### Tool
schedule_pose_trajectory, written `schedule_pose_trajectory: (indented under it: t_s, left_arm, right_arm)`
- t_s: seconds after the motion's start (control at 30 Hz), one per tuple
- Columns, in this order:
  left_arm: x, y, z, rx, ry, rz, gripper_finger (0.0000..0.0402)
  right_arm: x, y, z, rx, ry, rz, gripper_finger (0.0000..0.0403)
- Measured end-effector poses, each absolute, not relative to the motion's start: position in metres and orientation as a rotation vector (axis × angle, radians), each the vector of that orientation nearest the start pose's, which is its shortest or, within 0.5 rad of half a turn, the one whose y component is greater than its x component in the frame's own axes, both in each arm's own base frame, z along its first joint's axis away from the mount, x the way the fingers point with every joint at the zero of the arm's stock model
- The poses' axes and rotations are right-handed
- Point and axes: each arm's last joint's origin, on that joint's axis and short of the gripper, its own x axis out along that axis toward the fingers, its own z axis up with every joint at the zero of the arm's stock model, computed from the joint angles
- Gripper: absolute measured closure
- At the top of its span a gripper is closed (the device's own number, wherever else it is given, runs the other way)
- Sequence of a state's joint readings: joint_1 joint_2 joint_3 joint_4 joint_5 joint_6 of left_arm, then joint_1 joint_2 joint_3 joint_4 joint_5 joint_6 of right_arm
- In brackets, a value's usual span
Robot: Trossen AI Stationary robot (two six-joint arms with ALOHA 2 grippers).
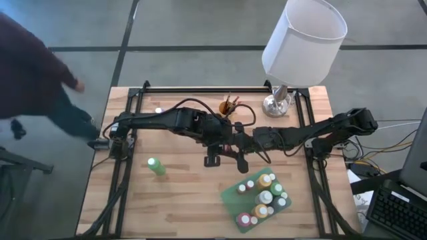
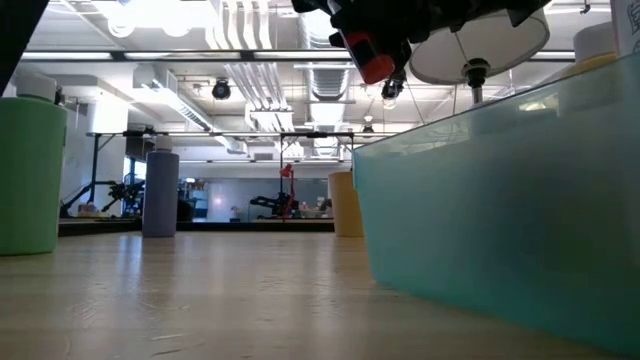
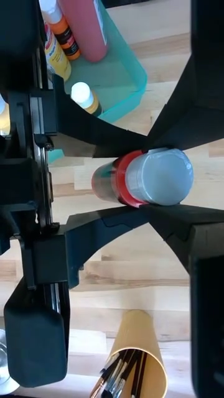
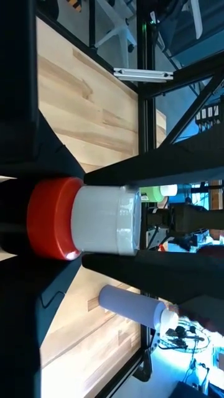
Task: Pick & Place Paint Supplies
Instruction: Put the red paint bottle into the green bin
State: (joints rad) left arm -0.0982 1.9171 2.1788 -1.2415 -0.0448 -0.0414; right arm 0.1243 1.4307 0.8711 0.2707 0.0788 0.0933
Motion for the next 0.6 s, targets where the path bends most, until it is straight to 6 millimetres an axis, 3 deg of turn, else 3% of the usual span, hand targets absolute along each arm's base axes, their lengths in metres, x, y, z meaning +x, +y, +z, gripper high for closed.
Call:
schedule_pose_trajectory:
  t_s: [0.17, 0.4, 0.5, 0.6]
  left_arm:
    - [0.384, -0.036, 0.393, 0.038, 0.967, -0.029, 0.0251]
    - [0.385, -0.037, 0.395, 0.044, 0.936, -0.036, 0.0171]
    - [0.378, -0.035, 0.398, 0.056, 0.966, -0.004, 0.0139]
    - [0.364, -0.033, 0.405, 0.095, 0.981, 0.134, 0.0123]
  right_arm:
    - [0.313, 0.037, 0.258, 0.060, 0.290, 0.030, 0.0272]
    - [0.313, 0.036, 0.258, 0.060, 0.290, 0.026, 0.0262]
    - [0.313, 0.036, 0.259, 0.054, 0.288, 0.027, 0.0267]
    - [0.311, 0.036, 0.262, 0.048, 0.279, 0.022, 0.0271]
